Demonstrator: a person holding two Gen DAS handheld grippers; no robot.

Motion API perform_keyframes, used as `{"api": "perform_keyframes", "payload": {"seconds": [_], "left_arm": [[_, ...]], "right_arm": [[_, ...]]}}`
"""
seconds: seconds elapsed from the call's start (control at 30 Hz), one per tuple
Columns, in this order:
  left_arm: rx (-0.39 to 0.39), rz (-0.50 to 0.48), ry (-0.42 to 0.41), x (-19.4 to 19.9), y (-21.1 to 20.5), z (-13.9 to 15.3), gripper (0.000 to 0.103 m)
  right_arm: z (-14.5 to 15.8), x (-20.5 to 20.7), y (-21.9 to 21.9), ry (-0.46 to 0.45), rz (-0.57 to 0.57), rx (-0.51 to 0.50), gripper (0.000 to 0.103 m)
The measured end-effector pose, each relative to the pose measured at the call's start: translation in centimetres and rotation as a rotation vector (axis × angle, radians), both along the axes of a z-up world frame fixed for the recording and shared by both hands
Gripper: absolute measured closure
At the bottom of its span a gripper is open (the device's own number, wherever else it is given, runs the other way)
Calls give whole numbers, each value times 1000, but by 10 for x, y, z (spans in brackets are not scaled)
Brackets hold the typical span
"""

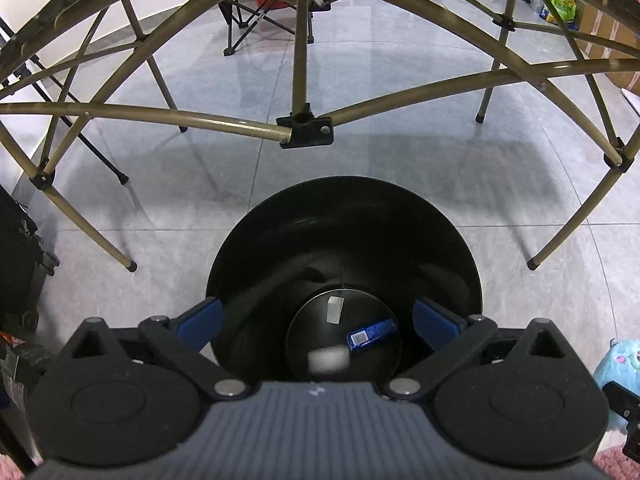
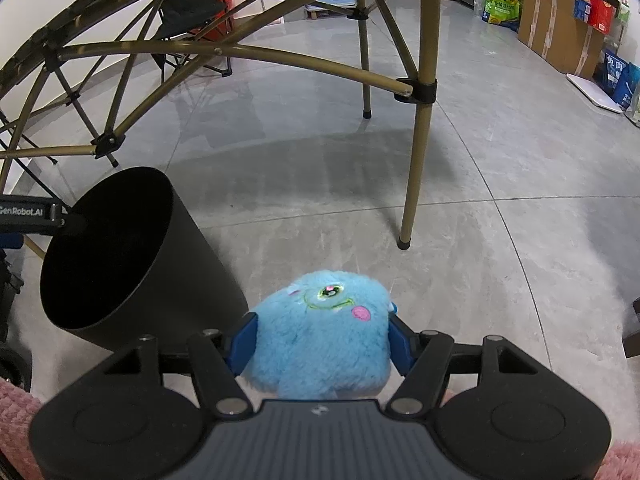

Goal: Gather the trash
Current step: 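Open left tool to drop foam cylinder while right tool drops blue plush into bin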

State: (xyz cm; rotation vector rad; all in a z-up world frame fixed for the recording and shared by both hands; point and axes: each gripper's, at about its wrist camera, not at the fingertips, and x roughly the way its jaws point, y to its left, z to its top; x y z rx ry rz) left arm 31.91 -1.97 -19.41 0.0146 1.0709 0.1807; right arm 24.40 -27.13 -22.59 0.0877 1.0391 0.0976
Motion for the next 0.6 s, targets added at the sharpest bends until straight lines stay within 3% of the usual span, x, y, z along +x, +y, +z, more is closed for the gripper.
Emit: {"api": "perform_keyframes", "payload": {"seconds": [0.6], "left_arm": [[-26,63,-50,-20,36,15,0]], "right_arm": [[12,1,31,-38,48,-28,37]]}}
